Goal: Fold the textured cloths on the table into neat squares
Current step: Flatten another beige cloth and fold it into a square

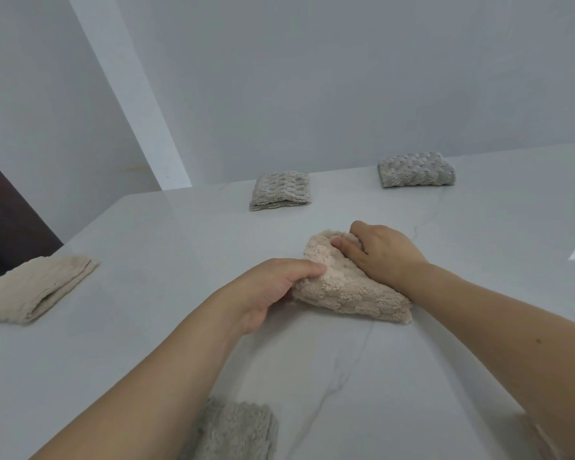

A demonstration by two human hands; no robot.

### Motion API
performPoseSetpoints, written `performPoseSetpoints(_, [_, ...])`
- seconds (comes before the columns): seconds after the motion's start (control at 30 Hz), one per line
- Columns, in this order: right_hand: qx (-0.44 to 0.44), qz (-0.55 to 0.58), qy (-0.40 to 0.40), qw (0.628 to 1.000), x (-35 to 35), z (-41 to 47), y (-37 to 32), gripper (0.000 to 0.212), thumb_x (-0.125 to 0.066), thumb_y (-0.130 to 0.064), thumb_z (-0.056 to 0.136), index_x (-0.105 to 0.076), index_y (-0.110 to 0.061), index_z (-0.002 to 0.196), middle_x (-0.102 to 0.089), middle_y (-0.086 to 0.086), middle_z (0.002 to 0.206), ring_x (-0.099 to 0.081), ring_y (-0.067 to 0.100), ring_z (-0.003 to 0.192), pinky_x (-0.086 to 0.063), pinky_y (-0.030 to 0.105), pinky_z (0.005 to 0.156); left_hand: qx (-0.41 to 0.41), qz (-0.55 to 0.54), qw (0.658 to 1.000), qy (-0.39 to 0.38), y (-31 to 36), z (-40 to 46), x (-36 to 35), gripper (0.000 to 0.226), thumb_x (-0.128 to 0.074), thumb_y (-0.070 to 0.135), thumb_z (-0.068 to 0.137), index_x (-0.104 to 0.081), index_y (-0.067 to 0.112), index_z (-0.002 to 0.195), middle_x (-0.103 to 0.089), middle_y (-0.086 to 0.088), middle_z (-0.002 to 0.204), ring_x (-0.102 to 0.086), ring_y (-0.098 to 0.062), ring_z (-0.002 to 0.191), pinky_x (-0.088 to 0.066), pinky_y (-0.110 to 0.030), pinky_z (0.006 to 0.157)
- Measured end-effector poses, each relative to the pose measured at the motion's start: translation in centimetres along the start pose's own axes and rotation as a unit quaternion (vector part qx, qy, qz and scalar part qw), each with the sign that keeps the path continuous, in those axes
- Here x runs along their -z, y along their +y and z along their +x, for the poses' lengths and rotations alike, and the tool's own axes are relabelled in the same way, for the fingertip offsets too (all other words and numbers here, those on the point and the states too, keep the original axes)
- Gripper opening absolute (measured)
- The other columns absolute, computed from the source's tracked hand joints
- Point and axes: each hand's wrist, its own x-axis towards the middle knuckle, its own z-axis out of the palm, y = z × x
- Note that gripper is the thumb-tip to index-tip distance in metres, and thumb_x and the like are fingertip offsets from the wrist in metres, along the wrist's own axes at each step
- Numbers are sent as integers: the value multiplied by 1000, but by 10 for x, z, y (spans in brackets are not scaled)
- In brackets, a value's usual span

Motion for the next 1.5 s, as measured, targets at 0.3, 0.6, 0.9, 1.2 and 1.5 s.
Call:
performPoseSetpoints(0.3, [-77,-36,-4,996,5,-1,-4,53,-31,-68,91,-49,-22,73,-58,-5,74,-54,20,77,-36,34,63,-60,-54,995,-52,-12,-3,9,53,-68,27,81,-58,-11,116,-67,-22,118,-62,-27,105,-39,-47,108])
performPoseSetpoints(0.6, [-96,-13,13,995,5,1,-3,61,-33,-69,90,-47,-16,63,-57,-2,68,-53,20,71,-36,35,61,-75,-63,995,-27,-16,7,12,6,-62,13,93,-66,9,90,-70,-5,84,-63,-15,77,-51,-22,72])
performPoseSetpoints(0.9, [-103,9,7,995,6,1,-1,58,-36,-68,91,-46,-18,63,-56,-4,67,-53,19,71,-37,35,62,-52,12,998,-30,-10,7,3,50,-76,33,77,-69,-3,110,-74,-14,107,-69,-30,103,-51,-38,100])
performPoseSetpoints(1.2, [-116,121,-21,986,3,6,8,24,-42,-53,93,-47,-31,98,-64,-8,89,-58,17,92,-42,37,83,-87,-90,991,-41,-10,12,26,41,-72,20,77,-66,-2,111,-70,-17,110,-66,-26,94,-49,-31,78])
performPoseSetpoints(1.5, [-96,97,-22,990,5,3,3,19,-39,-45,98,-39,-33,113,-56,-6,103,-56,20,104,-39,35,85,-108,108,983,101,-15,25,35,25,-71,38,65,-50,27,71,-59,4,64,-49,-17,63,-39,-37,71])
